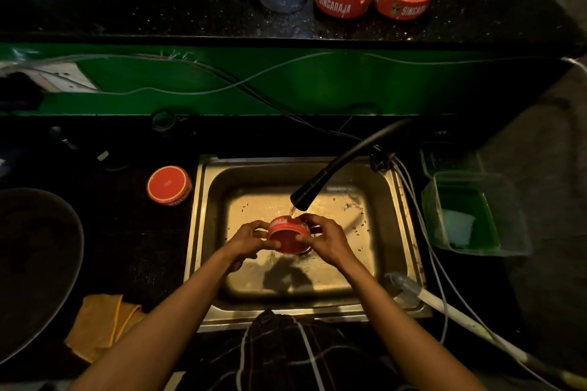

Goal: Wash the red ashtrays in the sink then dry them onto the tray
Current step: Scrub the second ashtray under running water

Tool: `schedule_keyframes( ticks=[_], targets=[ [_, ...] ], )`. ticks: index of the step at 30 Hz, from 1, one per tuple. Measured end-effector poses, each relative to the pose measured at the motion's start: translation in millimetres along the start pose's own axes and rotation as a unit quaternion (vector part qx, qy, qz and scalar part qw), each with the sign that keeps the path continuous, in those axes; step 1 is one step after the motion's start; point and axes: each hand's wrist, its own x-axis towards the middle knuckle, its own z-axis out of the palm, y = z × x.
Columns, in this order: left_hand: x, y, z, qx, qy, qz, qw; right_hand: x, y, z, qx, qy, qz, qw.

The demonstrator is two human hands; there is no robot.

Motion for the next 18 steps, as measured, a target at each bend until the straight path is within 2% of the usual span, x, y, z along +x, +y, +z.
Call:
schedule_keyframes(
  ticks=[3,10,13,18],
  targets=[
    [-1.3,-3.7,6.9,-0.013,-0.007,0.012,1.000,0.2,-10.0,7.1,-0.053,0.009,-0.038,0.998],
    [6.8,-6.7,20.8,-0.087,0.043,0.012,0.995,21.8,-29.9,8.1,-0.094,0.019,-0.014,0.995],
    [4.6,-9.1,18.2,-0.090,0.034,0.006,0.995,30.4,-26.6,4.5,-0.052,0.029,0.030,0.998],
    [2.3,-15.8,6.6,-0.069,0.017,0.009,0.997,35.2,-24.8,-1.3,0.050,0.012,0.041,0.998]
  ],
)
